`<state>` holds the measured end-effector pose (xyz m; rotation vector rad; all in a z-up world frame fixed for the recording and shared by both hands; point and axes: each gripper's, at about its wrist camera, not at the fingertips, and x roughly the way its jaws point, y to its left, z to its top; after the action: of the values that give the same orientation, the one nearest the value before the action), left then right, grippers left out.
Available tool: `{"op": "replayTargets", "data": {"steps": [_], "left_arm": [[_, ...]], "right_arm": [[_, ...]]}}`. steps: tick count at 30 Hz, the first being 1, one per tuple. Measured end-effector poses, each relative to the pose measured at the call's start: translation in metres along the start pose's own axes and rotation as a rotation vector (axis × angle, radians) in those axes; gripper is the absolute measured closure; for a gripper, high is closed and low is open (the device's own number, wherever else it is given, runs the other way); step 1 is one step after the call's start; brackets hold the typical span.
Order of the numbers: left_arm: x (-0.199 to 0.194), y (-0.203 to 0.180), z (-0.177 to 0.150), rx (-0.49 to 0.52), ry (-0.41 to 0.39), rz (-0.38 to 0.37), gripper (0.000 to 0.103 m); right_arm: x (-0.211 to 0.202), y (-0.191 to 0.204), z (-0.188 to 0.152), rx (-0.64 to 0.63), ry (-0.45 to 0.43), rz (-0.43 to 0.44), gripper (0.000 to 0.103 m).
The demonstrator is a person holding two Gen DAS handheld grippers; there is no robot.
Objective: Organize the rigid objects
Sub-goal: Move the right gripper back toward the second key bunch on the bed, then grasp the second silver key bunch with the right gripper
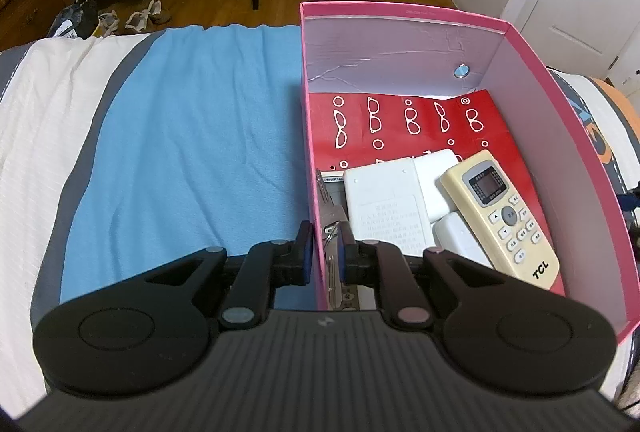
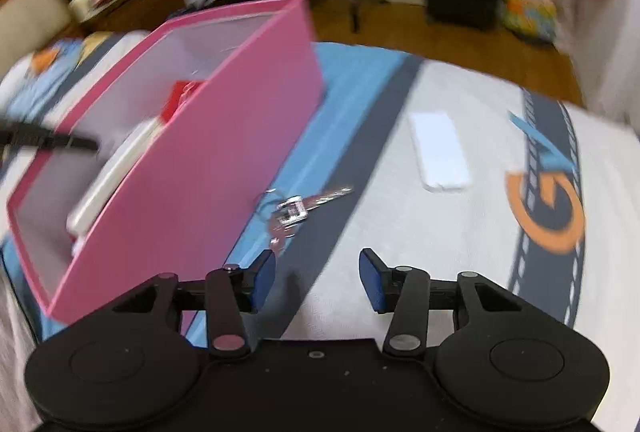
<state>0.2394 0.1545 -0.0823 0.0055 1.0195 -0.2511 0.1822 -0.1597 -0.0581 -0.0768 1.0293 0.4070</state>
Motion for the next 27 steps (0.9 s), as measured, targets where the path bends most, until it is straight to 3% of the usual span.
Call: {"op": "replayTargets", "data": {"steps": [5, 8, 12, 14, 17, 18, 19, 22, 27], "left_arm": [[0.001, 0.003, 0.001, -0.020, 0.001, -0.006, 0.093], [0.003, 0.006, 0.002, -0.036, 0.000, -0.008, 0.093], [0.004, 0.005, 0.001, -0.022, -0.003, 0.024, 0.093], [0.004, 0.006, 0.001, -0.030, -0.005, 0.019, 0.093], [0.003, 0.008, 0.001, -0.040, -0.014, 0.021, 0.095], [0.003, 0.009, 0.001, -0.043, -0.015, 0.020, 0.096], [0.003, 0.009, 0.001, -0.046, -0.016, 0.019, 0.096], [0.003, 0.007, 0.001, -0.039, -0.019, 0.023, 0.096], [0.002, 0.004, 0.000, -0.008, -0.037, 0.039, 0.096]], "right_arm": [[0.021, 0.024, -0.004, -0.171, 0.002, -0.014, 0.045], [0.046, 0.032, 0.002, -0.238, -0.019, -0.057, 0.033], [0.060, 0.022, 0.004, -0.218, -0.099, -0.091, 0.019], [0.060, 0.019, 0.004, -0.204, -0.110, -0.088, 0.019], [0.057, 0.023, 0.005, -0.219, -0.117, -0.072, 0.032], [0.057, 0.026, 0.006, -0.223, -0.116, -0.062, 0.047], [0.055, 0.030, 0.007, -0.224, -0.112, -0.054, 0.076], [0.045, 0.036, 0.012, -0.146, -0.120, -0.041, 0.077], [0.002, 0.042, 0.014, -0.035, -0.238, -0.060, 0.078]]}}
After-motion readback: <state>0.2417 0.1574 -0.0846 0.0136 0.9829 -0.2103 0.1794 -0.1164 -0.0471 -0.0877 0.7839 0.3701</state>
